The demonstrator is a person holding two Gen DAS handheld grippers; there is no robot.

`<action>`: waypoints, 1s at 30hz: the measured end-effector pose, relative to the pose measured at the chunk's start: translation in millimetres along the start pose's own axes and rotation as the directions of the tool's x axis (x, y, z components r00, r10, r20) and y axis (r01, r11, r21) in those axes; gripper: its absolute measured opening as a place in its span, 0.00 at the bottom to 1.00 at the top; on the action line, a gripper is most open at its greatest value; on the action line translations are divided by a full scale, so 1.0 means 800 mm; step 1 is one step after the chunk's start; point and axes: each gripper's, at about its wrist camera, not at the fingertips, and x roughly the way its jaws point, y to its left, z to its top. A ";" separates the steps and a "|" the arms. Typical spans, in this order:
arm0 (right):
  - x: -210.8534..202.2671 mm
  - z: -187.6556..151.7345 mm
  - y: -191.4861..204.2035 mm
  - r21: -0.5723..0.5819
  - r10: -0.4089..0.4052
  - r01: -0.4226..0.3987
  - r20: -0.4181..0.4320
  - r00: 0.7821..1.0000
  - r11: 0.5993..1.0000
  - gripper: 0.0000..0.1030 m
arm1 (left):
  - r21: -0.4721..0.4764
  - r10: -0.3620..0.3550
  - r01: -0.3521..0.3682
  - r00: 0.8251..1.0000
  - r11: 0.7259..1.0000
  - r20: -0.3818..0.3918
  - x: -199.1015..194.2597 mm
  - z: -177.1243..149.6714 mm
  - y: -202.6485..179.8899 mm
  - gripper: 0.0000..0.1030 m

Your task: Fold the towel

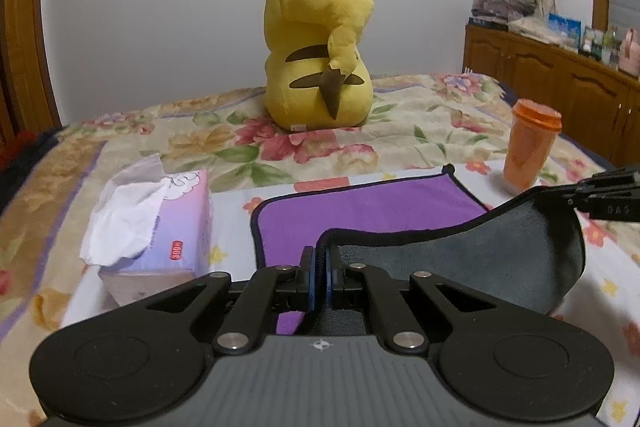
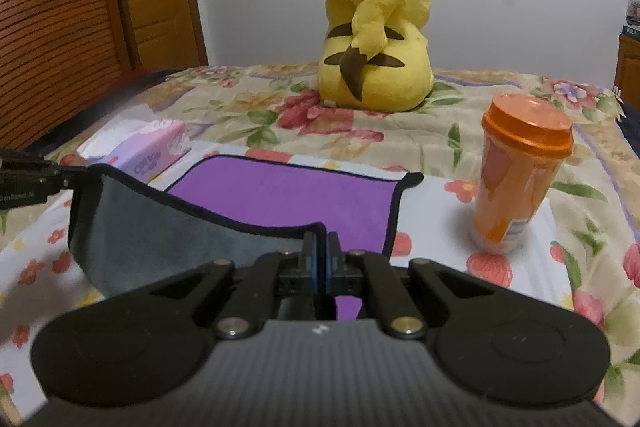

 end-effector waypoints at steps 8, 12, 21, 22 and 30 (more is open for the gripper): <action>0.011 0.013 -0.003 -0.024 -0.015 0.015 0.016 1.000 1.000 0.04 | -0.023 0.018 -0.018 1.000 1.000 -0.014 0.023 0.008 0.011 0.08; 0.015 0.021 -0.005 -0.028 -0.021 0.022 0.016 1.000 0.999 0.04 | -0.024 0.021 -0.021 1.000 0.999 -0.001 0.027 0.021 0.012 0.08; 0.017 0.047 -0.007 -0.048 -0.034 0.037 0.054 0.998 0.998 0.04 | -0.001 0.034 -0.034 0.998 0.999 0.047 0.038 0.056 0.007 0.08; 0.018 0.051 -0.009 -0.045 -0.035 0.037 0.056 0.998 0.998 0.04 | 0.001 0.036 -0.036 0.998 0.999 0.049 0.041 0.060 0.007 0.08; 0.032 0.069 -0.022 -0.068 -0.053 0.058 0.067 0.996 0.996 0.04 | 0.016 0.053 -0.054 0.996 0.998 0.072 0.059 0.079 0.007 0.08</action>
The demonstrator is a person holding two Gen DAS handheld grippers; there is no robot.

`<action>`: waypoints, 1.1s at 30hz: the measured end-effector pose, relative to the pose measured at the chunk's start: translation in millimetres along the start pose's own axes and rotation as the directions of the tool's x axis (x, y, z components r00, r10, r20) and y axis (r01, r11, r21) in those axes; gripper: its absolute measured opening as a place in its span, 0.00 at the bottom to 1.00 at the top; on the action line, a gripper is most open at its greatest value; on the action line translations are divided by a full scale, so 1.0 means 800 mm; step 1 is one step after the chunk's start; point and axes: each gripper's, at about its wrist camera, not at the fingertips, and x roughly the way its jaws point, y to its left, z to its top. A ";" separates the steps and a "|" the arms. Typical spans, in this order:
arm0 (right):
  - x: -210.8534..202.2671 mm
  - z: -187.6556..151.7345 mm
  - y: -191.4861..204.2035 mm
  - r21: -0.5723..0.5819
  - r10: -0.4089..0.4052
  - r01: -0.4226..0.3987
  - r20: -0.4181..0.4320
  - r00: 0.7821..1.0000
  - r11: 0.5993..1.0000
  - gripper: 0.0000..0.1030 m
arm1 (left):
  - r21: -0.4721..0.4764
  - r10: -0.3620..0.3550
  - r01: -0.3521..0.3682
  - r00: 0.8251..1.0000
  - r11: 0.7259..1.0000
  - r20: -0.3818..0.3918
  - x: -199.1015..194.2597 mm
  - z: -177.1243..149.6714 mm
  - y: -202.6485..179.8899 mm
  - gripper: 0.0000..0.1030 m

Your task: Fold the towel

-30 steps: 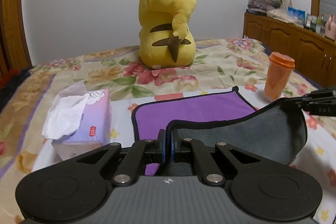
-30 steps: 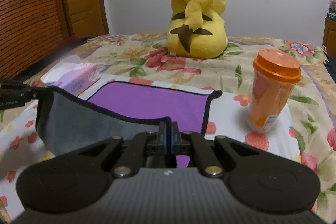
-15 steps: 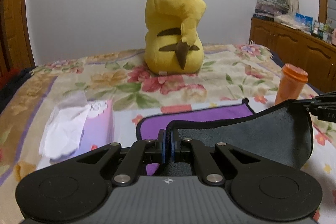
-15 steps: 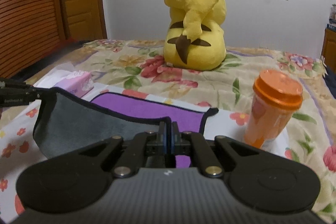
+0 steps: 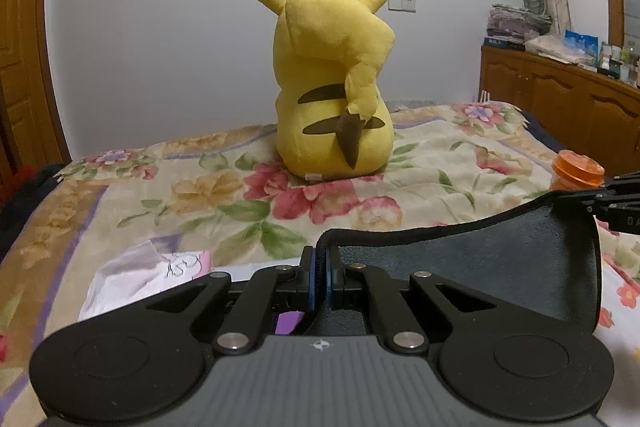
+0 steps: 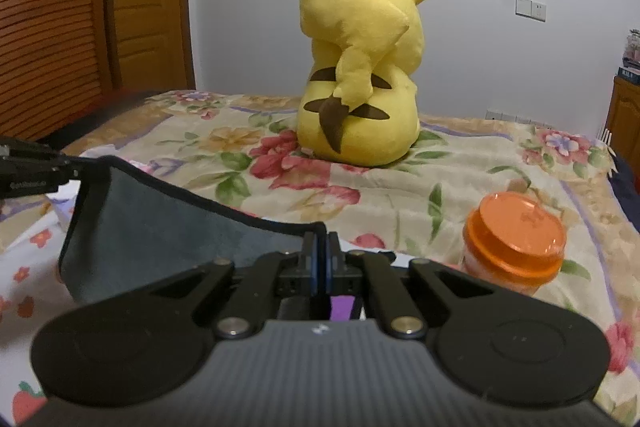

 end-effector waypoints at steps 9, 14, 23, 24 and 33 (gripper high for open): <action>0.030 0.006 -0.004 -0.029 -0.012 0.011 -0.002 1.000 1.000 0.04 | -0.003 0.046 -0.046 0.999 0.999 0.008 0.036 0.001 0.003 0.08; 0.051 -0.003 -0.008 -0.031 -0.022 0.021 -0.012 1.000 0.999 0.04 | -0.019 0.069 -0.069 0.998 0.997 -0.007 0.062 -0.008 0.007 0.08; 0.087 -0.025 -0.017 -0.017 -0.041 0.041 -0.023 0.999 0.999 0.04 | -0.021 0.084 -0.085 0.996 0.996 -0.042 0.110 -0.029 0.007 0.08; 0.090 -0.028 -0.018 -0.016 -0.044 0.044 -0.022 0.999 0.999 0.04 | -0.017 0.087 -0.088 0.995 0.996 -0.046 0.114 -0.031 0.006 0.08; 0.117 -0.047 -0.026 0.014 -0.047 0.048 -0.054 0.997 0.999 0.05 | 0.019 0.115 -0.114 0.990 0.993 -0.078 0.141 -0.046 0.006 0.09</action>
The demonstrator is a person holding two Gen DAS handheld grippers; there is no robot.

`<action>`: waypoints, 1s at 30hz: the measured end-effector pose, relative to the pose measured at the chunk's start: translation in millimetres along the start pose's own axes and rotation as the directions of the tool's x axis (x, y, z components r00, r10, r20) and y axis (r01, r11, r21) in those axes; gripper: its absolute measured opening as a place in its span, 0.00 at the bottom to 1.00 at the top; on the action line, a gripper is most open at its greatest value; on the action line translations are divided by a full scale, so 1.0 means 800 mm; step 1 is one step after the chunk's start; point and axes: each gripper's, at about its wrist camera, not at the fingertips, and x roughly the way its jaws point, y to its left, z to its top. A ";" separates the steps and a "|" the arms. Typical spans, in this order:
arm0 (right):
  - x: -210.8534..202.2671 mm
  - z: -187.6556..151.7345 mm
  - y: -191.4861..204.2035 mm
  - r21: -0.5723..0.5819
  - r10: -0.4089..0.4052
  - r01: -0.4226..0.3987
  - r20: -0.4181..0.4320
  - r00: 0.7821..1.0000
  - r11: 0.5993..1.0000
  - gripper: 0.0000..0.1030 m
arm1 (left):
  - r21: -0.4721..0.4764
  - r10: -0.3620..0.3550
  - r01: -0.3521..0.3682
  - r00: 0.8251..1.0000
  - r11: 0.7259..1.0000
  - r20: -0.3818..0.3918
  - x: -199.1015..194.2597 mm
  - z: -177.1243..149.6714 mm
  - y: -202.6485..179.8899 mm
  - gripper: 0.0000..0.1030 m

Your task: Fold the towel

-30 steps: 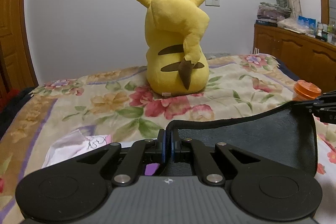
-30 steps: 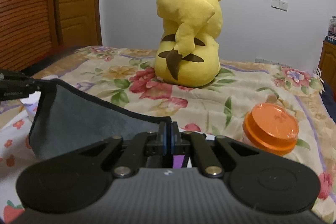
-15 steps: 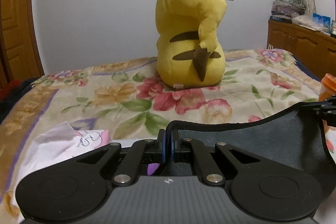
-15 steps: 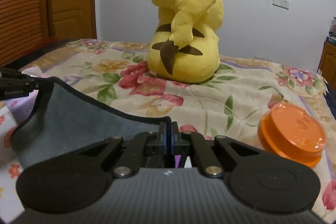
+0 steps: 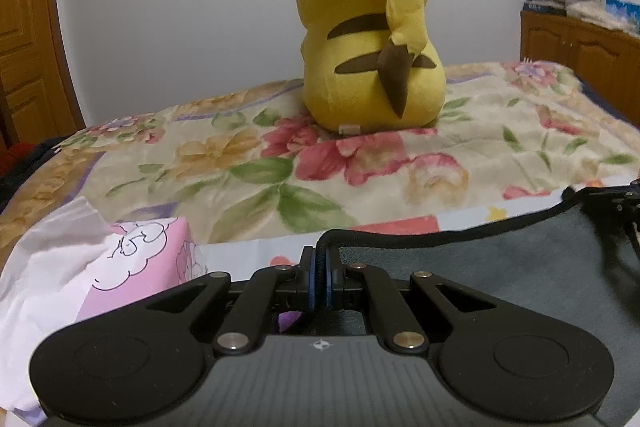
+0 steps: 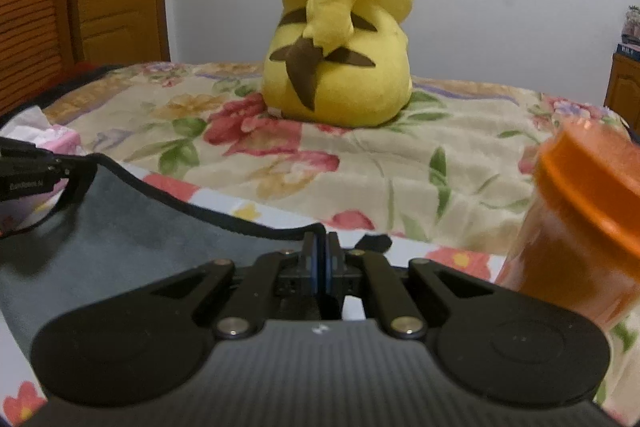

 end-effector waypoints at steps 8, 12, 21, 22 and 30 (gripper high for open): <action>0.002 -0.009 0.001 -0.004 -0.019 0.018 -0.025 1.000 1.000 0.26 | -0.003 -0.019 0.018 0.999 1.000 -0.043 -0.003 -0.006 -0.004 0.36; -0.014 -0.008 0.003 0.009 -0.022 0.022 -0.010 1.000 1.000 0.50 | -0.009 -0.032 0.032 0.998 0.999 -0.049 -0.020 -0.006 -0.006 0.52; -0.070 -0.009 0.011 0.046 -0.003 0.003 0.009 1.000 0.999 0.53 | 0.008 -0.051 0.052 0.995 0.999 -0.085 -0.067 -0.015 -0.017 0.60; -0.077 -0.009 0.012 0.048 -0.002 0.001 0.009 1.000 0.999 0.53 | 0.005 -0.053 0.053 0.995 0.999 -0.085 -0.073 -0.016 -0.018 0.61; -0.131 -0.010 0.022 0.044 0.009 -0.010 0.019 1.000 0.999 0.53 | 0.005 -0.062 0.063 0.995 0.998 -0.082 -0.121 -0.015 -0.024 0.61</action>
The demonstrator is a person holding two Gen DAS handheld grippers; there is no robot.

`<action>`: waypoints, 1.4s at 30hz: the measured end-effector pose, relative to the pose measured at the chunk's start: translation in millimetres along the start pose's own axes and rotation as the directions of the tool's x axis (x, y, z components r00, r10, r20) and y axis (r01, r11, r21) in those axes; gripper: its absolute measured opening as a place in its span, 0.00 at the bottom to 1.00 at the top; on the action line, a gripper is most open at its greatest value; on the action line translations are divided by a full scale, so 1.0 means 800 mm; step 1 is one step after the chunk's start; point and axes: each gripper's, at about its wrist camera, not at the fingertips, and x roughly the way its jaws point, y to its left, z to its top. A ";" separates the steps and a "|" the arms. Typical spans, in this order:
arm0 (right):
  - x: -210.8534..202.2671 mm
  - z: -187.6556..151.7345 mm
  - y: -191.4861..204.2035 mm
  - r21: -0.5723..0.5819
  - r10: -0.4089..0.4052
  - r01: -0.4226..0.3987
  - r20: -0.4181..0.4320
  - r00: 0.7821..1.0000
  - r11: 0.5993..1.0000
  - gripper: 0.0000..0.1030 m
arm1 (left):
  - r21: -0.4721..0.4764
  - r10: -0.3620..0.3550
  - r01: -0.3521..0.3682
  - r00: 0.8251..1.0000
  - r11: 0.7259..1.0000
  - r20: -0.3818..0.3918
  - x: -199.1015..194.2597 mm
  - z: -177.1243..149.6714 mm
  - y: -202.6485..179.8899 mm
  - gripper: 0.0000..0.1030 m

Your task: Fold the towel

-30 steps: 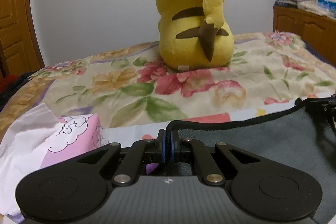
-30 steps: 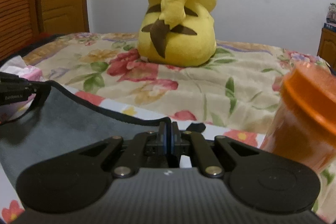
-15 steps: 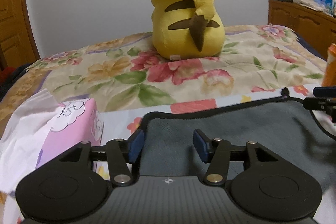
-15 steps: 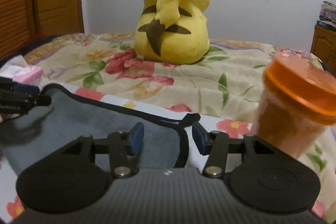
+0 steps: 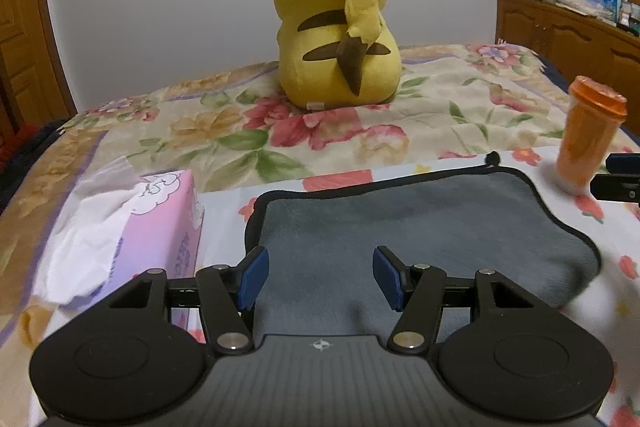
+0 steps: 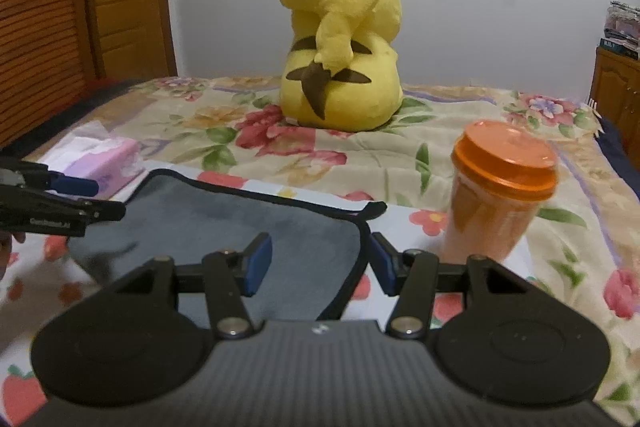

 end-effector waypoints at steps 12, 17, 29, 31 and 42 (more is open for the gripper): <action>-0.067 -0.006 0.016 0.005 0.006 -0.006 0.030 1.000 1.000 0.80 | 0.016 0.012 -0.012 1.000 1.000 0.005 -0.083 -0.020 0.009 0.76; -0.080 -0.012 0.015 0.016 -0.006 0.006 0.035 0.999 1.000 0.88 | 0.009 0.016 -0.016 1.000 1.000 0.019 -0.110 -0.027 0.006 0.90; -0.118 -0.011 0.012 0.041 -0.076 0.073 0.070 0.995 0.996 1.00 | 0.027 -0.019 0.018 0.998 0.999 0.060 -0.148 -0.024 -0.022 1.00; -0.124 -0.010 0.011 0.051 -0.080 0.076 0.072 0.994 0.996 1.00 | 0.036 -0.016 0.013 0.998 0.999 0.063 -0.155 -0.024 -0.026 1.00; -0.171 0.007 0.014 0.078 -0.088 0.079 0.107 0.990 0.994 1.00 | 0.046 0.027 -0.031 0.995 0.998 0.098 -0.215 -0.018 -0.039 1.00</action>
